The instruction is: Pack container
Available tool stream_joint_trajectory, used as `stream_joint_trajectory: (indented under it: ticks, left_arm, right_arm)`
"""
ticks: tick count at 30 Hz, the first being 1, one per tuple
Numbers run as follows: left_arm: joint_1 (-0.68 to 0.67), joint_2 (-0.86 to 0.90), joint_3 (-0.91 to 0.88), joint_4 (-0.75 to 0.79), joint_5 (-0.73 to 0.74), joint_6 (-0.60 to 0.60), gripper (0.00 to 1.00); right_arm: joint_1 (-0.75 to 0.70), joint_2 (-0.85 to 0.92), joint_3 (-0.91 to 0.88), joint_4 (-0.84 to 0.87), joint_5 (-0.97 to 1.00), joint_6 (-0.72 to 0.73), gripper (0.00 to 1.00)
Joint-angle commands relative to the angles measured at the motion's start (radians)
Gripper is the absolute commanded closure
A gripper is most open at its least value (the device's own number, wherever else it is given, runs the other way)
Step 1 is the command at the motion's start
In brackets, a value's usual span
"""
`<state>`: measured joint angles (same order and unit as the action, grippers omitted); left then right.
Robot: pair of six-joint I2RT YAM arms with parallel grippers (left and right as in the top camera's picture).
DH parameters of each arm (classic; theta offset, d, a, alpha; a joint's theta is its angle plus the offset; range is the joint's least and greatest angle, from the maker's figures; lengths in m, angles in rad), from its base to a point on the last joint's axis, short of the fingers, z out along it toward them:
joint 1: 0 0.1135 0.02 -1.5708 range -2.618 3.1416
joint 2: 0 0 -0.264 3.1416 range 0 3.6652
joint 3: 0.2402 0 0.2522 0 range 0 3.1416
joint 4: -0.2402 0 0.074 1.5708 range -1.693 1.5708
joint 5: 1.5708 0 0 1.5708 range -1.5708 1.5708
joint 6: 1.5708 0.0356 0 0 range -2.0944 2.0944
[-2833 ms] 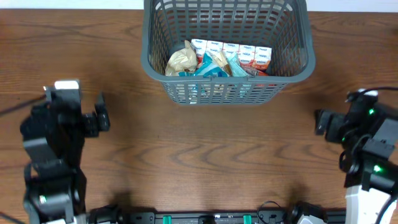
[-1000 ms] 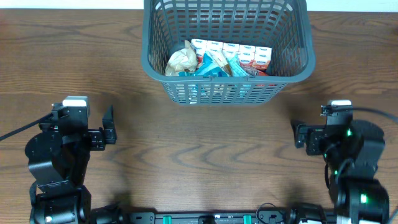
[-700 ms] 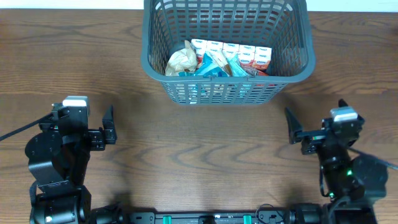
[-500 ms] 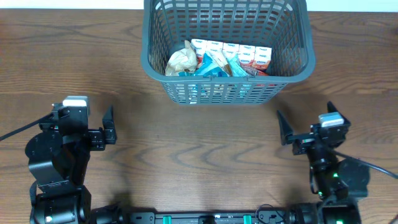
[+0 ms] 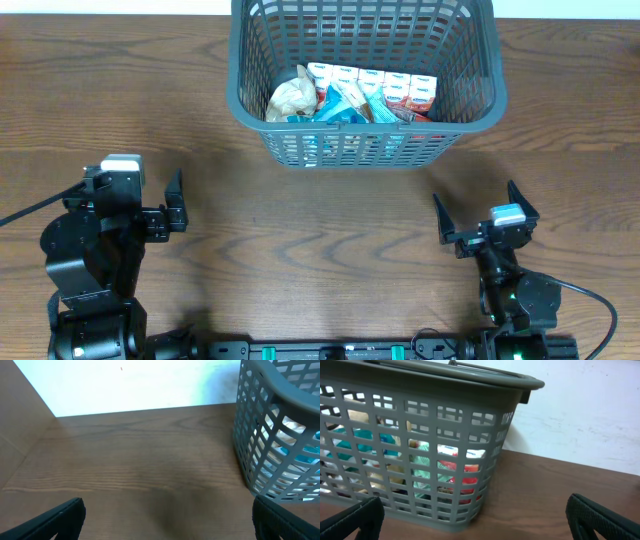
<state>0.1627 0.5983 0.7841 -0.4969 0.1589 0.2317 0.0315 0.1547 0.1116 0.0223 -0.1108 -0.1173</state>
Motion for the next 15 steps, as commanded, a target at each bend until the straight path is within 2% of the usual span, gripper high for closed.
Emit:
stream_joint_trajectory:
  ticks: [1,4,15]
  left_arm:
    - [0.004,-0.003,-0.001,0.001,0.017,-0.009,0.01]
    - [0.004,-0.003,-0.001,0.001,0.017,-0.009,0.01]
    - [0.004,-0.003,-0.001,0.001,0.017,-0.009,0.01]
  right_arm:
    - [0.009,-0.031,-0.026,0.003,0.049,0.006,0.01]
    - [0.009,-0.060,-0.048,-0.009,0.110,0.050,0.01]
    - [0.008,-0.138,-0.088,-0.135,0.119,0.068,0.01]
